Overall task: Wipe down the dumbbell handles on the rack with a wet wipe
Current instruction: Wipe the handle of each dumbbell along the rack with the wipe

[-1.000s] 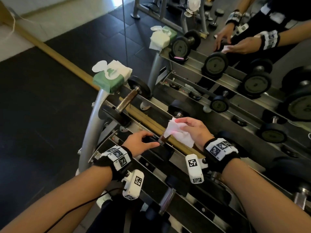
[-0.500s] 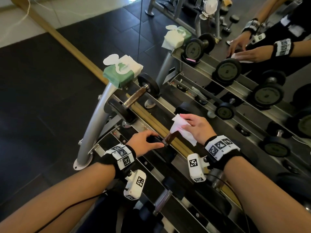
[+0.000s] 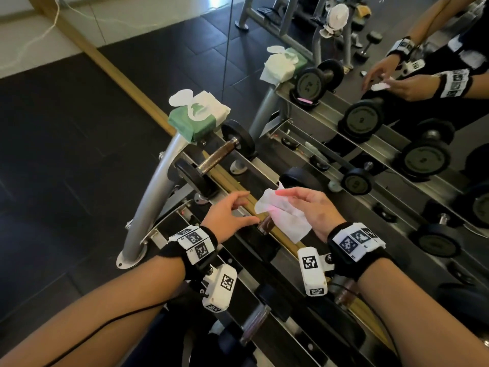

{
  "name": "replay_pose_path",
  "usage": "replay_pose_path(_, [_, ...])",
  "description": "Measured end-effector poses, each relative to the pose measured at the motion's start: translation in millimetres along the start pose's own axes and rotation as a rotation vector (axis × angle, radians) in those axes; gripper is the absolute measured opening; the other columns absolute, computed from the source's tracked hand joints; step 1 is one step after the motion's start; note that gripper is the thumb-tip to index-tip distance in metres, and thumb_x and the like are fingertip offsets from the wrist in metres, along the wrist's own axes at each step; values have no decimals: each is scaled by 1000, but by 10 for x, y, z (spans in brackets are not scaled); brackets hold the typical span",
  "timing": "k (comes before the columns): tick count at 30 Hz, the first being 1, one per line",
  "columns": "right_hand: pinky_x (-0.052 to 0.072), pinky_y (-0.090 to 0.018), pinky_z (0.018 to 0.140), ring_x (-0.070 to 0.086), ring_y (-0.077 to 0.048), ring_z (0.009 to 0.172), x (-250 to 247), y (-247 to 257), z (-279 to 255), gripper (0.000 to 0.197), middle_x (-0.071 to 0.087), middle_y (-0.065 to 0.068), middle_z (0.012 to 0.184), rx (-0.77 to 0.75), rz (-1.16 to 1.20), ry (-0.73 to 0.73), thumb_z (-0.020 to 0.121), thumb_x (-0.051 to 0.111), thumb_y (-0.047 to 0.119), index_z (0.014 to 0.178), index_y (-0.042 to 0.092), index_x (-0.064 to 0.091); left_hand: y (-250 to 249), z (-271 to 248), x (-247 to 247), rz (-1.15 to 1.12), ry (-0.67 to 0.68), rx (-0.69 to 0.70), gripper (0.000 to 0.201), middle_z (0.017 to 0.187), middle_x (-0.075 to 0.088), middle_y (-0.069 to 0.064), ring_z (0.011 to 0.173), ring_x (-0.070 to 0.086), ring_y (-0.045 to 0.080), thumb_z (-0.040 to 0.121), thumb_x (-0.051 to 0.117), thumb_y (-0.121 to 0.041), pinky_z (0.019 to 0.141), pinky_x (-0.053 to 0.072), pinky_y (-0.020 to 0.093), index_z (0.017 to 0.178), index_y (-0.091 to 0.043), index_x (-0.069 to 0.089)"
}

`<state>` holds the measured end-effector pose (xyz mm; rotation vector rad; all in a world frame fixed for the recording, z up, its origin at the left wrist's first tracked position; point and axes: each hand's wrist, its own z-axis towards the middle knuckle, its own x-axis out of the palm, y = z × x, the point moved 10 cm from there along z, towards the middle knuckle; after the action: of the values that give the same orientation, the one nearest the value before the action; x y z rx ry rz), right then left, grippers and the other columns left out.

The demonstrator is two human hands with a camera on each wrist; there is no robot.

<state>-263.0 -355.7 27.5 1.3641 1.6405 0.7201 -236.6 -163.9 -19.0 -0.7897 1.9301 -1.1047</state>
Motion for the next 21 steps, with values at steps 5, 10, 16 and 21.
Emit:
replay_pose_path(5, [55, -52, 91, 66, -34, 108, 15, 90, -63, 46, 68, -18, 116, -45, 192, 1, 93, 62, 11, 120, 48, 61, -430, 113, 4, -83, -42, 152, 43, 116, 64, -13, 108, 62, 6, 78, 84, -25, 89, 53, 24, 110, -35, 57])
replay_pose_path(10, [59, -38, 73, 72, -19, 94, -131, -9, -137, 46, 75, -1, 104, -28, 119, -98, 86, 71, 22, 125, 36, 49, -776, 145, -125, -47, -51, 242, 6, 116, 69, -10, 100, 64, -2, 88, 74, -16, 94, 53, 21, 92, -21, 72])
replay_pose_path(16, [53, -21, 69, 69, -2, 88, -48, 231, -300, 19, 72, 8, 96, -138, -71, -25, 89, 69, 22, 105, 27, 59, -931, 211, 84, -164, 264, 99, 6, 137, 57, 2, 116, 62, 16, 92, 64, -3, 95, 56, 29, 91, -9, 66])
replay_pose_path(21, [55, -36, 82, 68, -19, 98, -59, 268, -383, 12, 72, -2, 98, -114, -27, -30, 88, 70, 20, 100, 17, 69, -908, 239, 51, -133, 173, 24, 25, 111, 66, 20, 98, 71, 32, 85, 75, -6, 85, 61, 47, 95, -14, 53])
